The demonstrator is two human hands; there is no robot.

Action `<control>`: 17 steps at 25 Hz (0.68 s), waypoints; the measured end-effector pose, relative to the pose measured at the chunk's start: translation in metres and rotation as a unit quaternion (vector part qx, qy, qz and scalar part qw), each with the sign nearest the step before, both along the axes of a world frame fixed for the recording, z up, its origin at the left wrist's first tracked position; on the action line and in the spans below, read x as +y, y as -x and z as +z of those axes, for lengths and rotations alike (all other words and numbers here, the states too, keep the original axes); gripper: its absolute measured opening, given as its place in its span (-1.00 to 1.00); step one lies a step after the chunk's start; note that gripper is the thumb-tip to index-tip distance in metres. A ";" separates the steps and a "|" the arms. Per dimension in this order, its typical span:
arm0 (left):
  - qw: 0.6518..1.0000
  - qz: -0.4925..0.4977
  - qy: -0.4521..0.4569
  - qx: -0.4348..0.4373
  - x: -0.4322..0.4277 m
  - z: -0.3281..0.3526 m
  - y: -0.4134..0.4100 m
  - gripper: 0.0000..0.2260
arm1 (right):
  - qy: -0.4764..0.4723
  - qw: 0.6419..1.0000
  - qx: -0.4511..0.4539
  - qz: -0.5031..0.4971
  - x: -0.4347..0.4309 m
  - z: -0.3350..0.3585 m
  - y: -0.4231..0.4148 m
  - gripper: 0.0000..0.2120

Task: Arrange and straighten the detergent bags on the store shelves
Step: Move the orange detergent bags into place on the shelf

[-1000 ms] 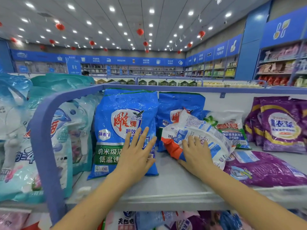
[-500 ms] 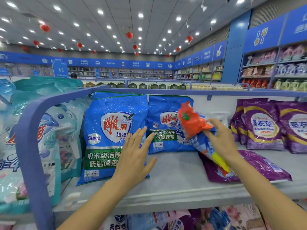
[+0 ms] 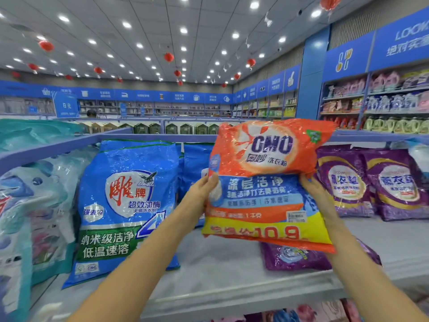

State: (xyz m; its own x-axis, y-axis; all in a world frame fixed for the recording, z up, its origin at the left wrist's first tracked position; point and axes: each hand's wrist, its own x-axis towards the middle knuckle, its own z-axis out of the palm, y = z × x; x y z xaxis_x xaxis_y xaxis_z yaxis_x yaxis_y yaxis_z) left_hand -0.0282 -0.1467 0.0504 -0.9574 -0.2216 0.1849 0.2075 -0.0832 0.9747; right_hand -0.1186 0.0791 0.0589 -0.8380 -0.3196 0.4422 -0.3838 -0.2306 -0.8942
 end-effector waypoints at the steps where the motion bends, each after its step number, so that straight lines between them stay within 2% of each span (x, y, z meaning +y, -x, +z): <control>1: 1.000 0.008 -0.006 -0.003 -0.005 0.002 0.002 -0.59 | -0.010 1.000 -0.014 0.023 -0.008 -0.004 0.001 -0.27; 4: 0.996 0.083 0.031 0.005 -0.017 -0.017 -0.002 -0.81 | -0.003 0.993 -0.019 0.113 -0.020 -0.011 0.016 -0.15; 7: 0.997 0.074 0.012 -0.009 -0.018 -0.037 -0.009 -0.56 | 0.018 0.975 -0.054 0.214 -0.007 -0.008 0.025 -0.29; 9: 0.996 0.087 -0.006 -0.019 -0.018 -0.035 -0.006 -0.59 | 0.036 0.977 -0.078 0.193 -0.005 -0.006 0.030 -0.39; 11: 0.994 0.111 0.007 -0.018 -0.019 -0.030 -0.002 -0.59 | 0.060 0.989 -0.094 0.097 -0.012 0.000 0.030 -0.62; 13: 0.992 0.120 0.034 -0.002 -0.014 -0.023 -0.002 -0.61 | 0.060 0.995 -0.074 0.001 -0.020 0.009 0.028 -0.81; 15: 0.991 0.129 0.011 0.021 -0.012 -0.016 0.000 -0.68 | 0.069 0.996 -0.049 -0.029 -0.026 0.023 0.025 -0.84; 17: 0.991 0.112 -0.053 0.055 -0.010 0.005 -0.002 -0.69 | 0.094 0.994 -0.048 0.000 -0.031 0.038 0.022 -0.85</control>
State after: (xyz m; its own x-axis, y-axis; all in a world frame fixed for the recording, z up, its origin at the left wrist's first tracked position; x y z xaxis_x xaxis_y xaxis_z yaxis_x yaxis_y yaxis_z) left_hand -0.0262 -0.1570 0.0551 -0.8579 -0.4492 0.2494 0.3361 -0.1235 0.9337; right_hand -0.1406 0.0476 0.0965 -0.8790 -0.2392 0.4126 -0.2995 -0.3964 -0.8679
